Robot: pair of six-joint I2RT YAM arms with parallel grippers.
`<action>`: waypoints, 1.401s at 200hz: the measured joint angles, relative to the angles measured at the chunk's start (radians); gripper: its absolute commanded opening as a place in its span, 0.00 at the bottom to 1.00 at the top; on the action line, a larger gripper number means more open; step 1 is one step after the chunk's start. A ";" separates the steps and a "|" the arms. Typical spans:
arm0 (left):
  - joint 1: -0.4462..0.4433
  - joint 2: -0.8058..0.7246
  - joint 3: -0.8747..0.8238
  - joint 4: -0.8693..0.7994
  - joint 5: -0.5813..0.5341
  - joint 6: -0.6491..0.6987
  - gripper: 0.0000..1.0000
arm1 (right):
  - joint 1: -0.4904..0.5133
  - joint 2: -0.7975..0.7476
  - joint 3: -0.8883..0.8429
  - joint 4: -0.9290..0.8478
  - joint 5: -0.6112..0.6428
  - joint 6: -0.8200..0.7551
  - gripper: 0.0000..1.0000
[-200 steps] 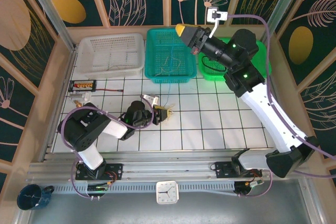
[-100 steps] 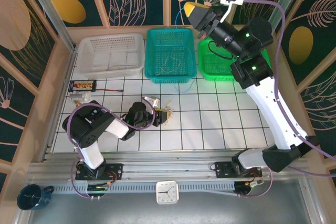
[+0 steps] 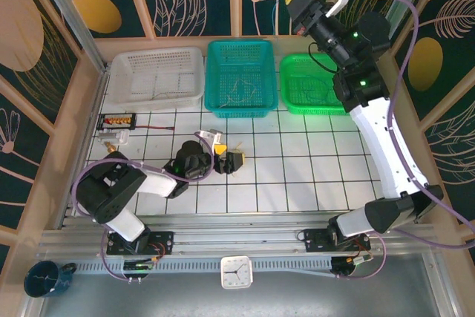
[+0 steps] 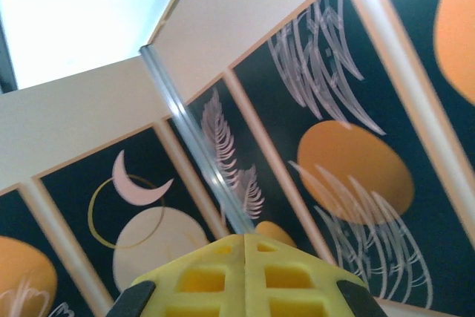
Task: Untangle the cables
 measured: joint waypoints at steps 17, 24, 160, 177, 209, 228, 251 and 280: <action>0.000 -0.019 0.003 -0.024 -0.005 0.000 0.99 | -0.025 0.010 0.000 0.001 0.025 -0.017 0.00; 0.000 -0.026 0.006 -0.037 -0.010 0.000 0.99 | -0.037 0.015 -0.001 0.001 0.035 -0.021 0.00; 0.000 -0.269 0.043 -0.224 -0.083 0.000 0.99 | -0.224 0.216 -0.196 0.042 0.164 -0.040 0.00; 0.000 -0.288 0.043 -0.234 -0.083 -0.001 0.99 | -0.220 0.240 -0.265 0.068 0.185 -0.040 0.00; 0.000 -0.312 0.043 -0.252 -0.084 -0.001 0.99 | -0.219 0.294 -0.360 0.077 0.226 -0.040 0.00; 0.000 -0.317 0.043 -0.253 -0.088 -0.001 0.99 | -0.220 0.328 -0.373 0.076 0.253 -0.041 0.00; 0.000 -0.325 0.043 -0.257 -0.098 -0.006 0.99 | -0.231 0.354 -0.373 0.076 0.285 -0.041 0.00; 0.000 -0.346 0.039 -0.258 -0.107 -0.013 0.99 | -0.282 0.378 -0.371 0.059 0.320 -0.041 0.00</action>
